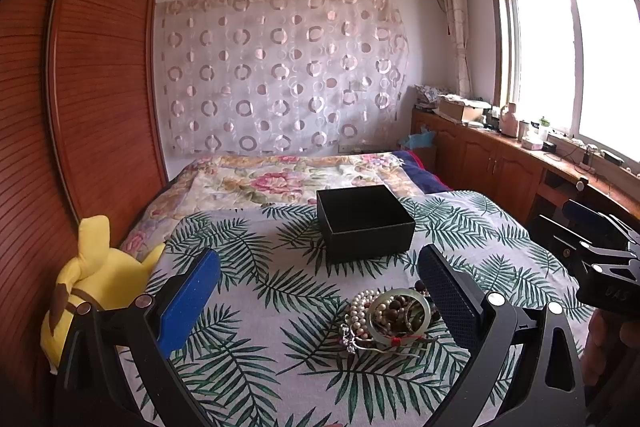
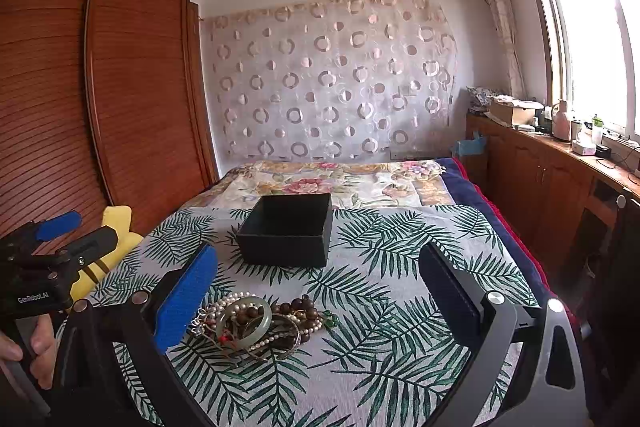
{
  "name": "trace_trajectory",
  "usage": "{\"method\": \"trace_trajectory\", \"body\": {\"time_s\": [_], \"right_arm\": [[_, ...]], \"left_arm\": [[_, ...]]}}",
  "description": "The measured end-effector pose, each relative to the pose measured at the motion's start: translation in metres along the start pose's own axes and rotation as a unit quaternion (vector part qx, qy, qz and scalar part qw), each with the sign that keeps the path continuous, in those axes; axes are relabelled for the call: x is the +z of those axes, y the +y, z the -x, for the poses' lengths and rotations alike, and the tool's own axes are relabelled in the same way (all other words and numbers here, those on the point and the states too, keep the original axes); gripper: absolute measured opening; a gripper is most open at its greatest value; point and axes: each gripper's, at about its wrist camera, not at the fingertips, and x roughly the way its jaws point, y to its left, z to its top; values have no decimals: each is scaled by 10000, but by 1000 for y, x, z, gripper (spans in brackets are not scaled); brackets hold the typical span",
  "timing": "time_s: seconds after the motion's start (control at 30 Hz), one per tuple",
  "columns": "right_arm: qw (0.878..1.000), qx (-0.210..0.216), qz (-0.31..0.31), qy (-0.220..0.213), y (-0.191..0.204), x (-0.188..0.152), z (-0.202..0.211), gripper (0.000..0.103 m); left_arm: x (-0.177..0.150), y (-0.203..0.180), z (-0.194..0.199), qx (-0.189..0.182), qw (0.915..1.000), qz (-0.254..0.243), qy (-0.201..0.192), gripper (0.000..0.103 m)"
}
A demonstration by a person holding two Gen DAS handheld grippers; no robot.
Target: Organize jewelry
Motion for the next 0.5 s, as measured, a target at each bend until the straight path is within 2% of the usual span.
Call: {"method": "trace_trajectory", "body": {"time_s": [0.5], "right_arm": [[10000, 8, 4, -9, -1, 1, 1, 101]], "left_arm": [[0, 0, 0, 4, 10000, 5, -2, 96]]}}
